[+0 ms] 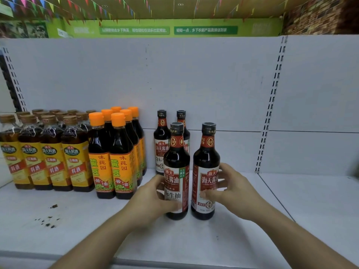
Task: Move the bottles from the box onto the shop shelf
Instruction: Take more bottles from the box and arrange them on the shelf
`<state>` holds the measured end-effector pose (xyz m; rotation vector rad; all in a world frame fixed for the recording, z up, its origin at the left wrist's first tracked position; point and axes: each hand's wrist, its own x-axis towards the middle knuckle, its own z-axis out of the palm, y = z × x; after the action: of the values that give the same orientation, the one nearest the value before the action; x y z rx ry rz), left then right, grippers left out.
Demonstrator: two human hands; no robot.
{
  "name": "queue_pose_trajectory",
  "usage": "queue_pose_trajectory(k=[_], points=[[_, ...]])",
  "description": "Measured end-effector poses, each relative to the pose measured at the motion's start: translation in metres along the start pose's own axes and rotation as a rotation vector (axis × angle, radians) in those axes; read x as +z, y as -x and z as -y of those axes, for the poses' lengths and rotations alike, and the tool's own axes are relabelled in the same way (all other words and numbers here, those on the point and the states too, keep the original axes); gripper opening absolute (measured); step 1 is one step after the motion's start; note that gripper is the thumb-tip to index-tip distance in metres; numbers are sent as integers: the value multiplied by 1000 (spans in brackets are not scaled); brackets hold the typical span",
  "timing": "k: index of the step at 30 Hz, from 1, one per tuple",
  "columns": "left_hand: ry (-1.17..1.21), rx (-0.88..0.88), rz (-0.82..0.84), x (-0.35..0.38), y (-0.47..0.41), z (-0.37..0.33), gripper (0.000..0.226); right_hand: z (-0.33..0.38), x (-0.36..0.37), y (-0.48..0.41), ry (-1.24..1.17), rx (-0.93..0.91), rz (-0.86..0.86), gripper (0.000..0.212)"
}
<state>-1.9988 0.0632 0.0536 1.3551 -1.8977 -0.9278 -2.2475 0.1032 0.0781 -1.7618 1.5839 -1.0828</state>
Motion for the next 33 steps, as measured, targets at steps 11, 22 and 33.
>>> queue_pose_trajectory(k=[11, 22, 33], points=[[-26, 4, -86, 22, -11, -5, 71, -3, -1, 3, 20, 18, -80, 74], [-33, 43, -110, 46, -34, -21, 56, -19, -19, -15, 26, 93, -117, 68], [-114, 67, -176, 71, -75, -24, 47, -34, -38, -43, 43, 153, -155, 68]])
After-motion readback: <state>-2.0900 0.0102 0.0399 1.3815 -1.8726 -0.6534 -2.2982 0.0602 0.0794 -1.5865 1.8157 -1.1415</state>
